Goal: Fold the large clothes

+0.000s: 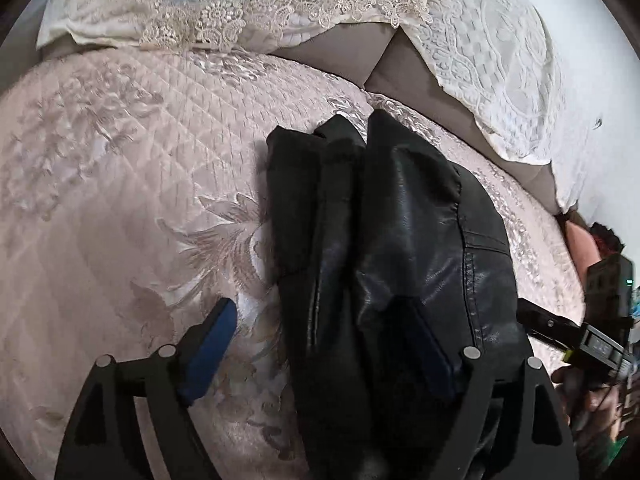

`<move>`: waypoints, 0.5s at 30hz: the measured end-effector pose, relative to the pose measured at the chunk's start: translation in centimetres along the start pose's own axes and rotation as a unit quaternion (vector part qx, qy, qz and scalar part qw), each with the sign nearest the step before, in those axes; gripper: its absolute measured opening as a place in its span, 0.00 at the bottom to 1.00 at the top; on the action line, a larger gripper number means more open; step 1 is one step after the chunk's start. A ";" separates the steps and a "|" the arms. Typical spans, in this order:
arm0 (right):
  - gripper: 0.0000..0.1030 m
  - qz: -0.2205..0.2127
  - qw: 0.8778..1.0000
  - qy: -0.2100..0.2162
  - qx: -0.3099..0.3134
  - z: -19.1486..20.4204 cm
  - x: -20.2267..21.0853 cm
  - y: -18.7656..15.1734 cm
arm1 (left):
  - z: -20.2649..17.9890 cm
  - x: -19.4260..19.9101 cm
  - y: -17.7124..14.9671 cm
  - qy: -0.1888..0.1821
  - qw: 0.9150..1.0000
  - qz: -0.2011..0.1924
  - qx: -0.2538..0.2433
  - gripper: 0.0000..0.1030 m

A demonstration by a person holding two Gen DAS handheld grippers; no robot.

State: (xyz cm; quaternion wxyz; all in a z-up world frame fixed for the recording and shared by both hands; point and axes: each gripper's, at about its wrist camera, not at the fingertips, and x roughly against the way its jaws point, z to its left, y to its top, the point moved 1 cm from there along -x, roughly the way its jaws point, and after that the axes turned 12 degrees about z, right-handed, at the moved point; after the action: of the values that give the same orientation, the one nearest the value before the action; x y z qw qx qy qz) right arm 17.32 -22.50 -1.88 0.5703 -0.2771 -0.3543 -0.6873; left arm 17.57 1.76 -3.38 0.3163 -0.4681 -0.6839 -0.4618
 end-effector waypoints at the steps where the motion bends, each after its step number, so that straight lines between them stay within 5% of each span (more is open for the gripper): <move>1: 0.67 0.002 1.000 0.015 -0.004 -0.3 -0.3 0.2 | 0.0 -0.1 0.1 -0.002 1.000 0.000 -0.004 0.84; 4: 0.61 0.006 0.999 0.047 -0.013 -0.7 -1.0 0.7 | -0.4 -0.6 0.6 -0.011 1.000 0.005 -0.019 0.80; 6: 0.51 0.009 0.999 0.051 -0.009 -0.3 -0.9 0.8 | -0.6 -0.7 0.9 -0.037 0.999 0.015 -0.023 0.62; 9: 0.32 0.006 0.999 0.049 0.003 0.3 -0.3 0.8 | -1.2 -0.5 1.0 -0.032 0.999 0.016 -0.032 0.47; 13: 0.23 -0.002 0.998 0.052 0.022 1.6 0.8 0.8 | -1.5 1.3 1.1 -0.039 0.999 0.001 -0.037 0.24; 15: 0.22 -0.009 0.998 0.055 0.030 2.5 1.1 0.9 | -1.8 2.3 1.1 -0.040 0.998 -0.007 -0.044 0.22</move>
State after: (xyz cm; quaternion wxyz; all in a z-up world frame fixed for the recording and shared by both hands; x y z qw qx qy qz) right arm 17.90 -21.20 0.63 0.5911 -0.2187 -0.3454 -0.6953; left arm 17.76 1.03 -0.29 0.2650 -0.4948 -0.6780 -0.4746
